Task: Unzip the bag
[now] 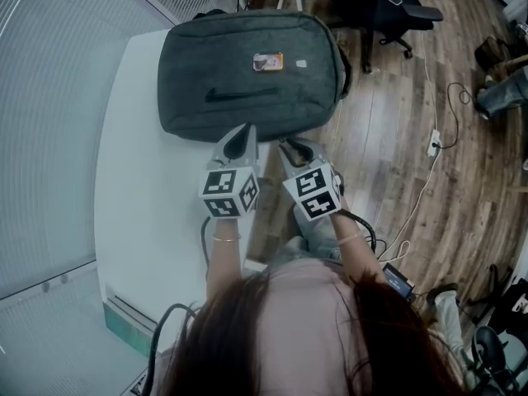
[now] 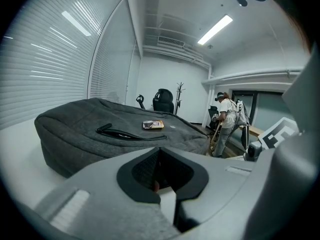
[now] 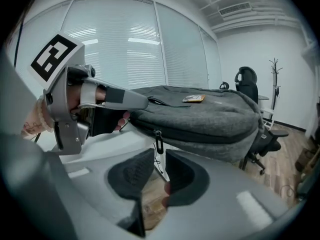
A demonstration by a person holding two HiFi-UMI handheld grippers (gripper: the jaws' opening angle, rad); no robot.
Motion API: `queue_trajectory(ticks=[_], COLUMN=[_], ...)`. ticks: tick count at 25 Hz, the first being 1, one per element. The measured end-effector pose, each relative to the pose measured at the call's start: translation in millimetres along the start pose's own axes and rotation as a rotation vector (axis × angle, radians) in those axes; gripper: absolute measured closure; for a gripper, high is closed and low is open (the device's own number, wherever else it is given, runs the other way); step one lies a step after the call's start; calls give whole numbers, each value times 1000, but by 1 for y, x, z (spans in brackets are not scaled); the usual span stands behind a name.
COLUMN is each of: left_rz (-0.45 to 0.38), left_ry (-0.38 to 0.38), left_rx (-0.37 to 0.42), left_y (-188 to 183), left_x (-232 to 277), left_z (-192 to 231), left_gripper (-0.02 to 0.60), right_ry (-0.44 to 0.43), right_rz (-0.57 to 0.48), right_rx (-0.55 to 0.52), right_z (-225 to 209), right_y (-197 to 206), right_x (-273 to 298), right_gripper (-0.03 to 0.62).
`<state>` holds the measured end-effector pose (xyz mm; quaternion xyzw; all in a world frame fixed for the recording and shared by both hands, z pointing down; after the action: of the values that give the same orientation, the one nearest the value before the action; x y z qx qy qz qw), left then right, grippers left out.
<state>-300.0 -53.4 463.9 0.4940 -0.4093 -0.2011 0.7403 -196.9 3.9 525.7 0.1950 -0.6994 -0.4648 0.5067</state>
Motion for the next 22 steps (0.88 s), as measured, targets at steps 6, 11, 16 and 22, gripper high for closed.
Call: queue_trajectory(ticks=[6, 11, 16, 22], left_rz=[18, 23, 25, 36], left_ry=[-5, -10, -16, -26], left_rx=[-16, -13, -13, -6], left_y=[2, 2, 3, 4], left_x=[6, 7, 8, 9], left_z=[5, 4, 4, 2], left_gripper=[571, 571, 571, 572], right_ry=[-30, -62, -90, -50], right_rz=[-48, -95, -131, -161], right_rx=[81, 123, 195, 161], right_z=[-3, -4, -4, -1], right_y=[-1, -1, -2, -4], right_x=[6, 6, 4, 0], right_gripper=[514, 505, 507, 583])
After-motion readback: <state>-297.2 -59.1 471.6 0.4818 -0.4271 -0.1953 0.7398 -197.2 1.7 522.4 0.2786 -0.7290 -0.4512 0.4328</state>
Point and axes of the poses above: the fingertips, and each gripper's own axes: x forward along the fingers, z to its left, y out of its underside, the point moved 6 cm from there along -x, backward along the fingers, and after that the axes turned 4 degrees about -x, right-handed, at the moved point
